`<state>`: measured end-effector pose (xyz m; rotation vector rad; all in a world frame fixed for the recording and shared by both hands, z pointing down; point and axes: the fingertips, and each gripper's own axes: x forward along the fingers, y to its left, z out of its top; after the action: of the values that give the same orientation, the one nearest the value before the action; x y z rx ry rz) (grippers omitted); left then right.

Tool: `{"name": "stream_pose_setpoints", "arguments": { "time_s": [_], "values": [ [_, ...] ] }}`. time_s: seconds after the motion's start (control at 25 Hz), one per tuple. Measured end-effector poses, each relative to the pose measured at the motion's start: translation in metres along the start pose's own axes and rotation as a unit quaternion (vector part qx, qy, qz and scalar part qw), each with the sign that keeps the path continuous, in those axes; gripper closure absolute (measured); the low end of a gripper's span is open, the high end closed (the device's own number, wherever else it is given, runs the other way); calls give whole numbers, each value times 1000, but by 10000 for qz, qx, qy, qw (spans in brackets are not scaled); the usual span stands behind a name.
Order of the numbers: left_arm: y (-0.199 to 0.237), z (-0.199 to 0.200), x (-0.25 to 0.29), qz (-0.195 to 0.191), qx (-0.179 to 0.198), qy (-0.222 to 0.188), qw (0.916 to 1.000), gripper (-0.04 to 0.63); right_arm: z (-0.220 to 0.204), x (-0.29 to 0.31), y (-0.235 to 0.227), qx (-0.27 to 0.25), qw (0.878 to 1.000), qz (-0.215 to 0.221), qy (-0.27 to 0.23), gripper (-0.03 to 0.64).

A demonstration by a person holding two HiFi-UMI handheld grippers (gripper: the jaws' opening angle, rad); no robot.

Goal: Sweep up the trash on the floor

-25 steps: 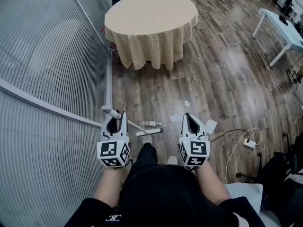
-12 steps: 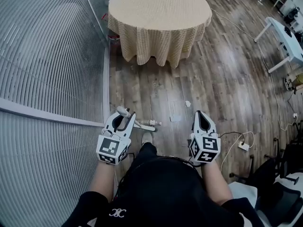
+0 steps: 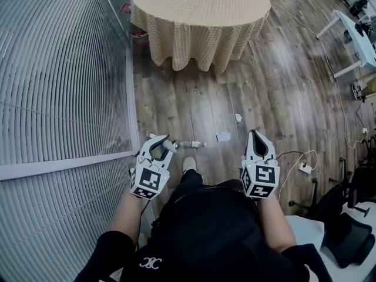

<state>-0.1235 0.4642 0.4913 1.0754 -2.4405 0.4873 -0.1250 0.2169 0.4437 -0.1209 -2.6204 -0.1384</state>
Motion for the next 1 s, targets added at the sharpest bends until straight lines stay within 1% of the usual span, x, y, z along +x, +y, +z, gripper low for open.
{"name": "stream_pose_setpoints", "arguments": {
  "time_s": [0.08,0.24,0.44,0.64,0.76,0.84,1.0],
  "values": [
    [4,-12,8,-136,154,154,9997,508,1,5,9,-111,9999,54,39,603],
    [2,-42,25,-482,450,432,9969,509,-12,15,14,-64,9997,55,223,603],
    [-18,-65,55,-930,807,753,9895,509,-20,15,-2,37,9995,-122,272,603],
    [-65,-61,87,-1193,1016,864,9839,509,-38,-1,-50,352,9980,-421,326,603],
    [-91,-53,110,-1442,1286,845,9775,509,-48,-14,-82,582,9952,-747,265,603],
    [-108,-44,125,-1622,1448,809,9727,509,-51,-22,-103,718,9929,-929,209,603],
    [-144,-16,154,-1887,1633,727,9656,509,-64,-37,-149,1031,9871,-1203,223,603]
  ]
}}
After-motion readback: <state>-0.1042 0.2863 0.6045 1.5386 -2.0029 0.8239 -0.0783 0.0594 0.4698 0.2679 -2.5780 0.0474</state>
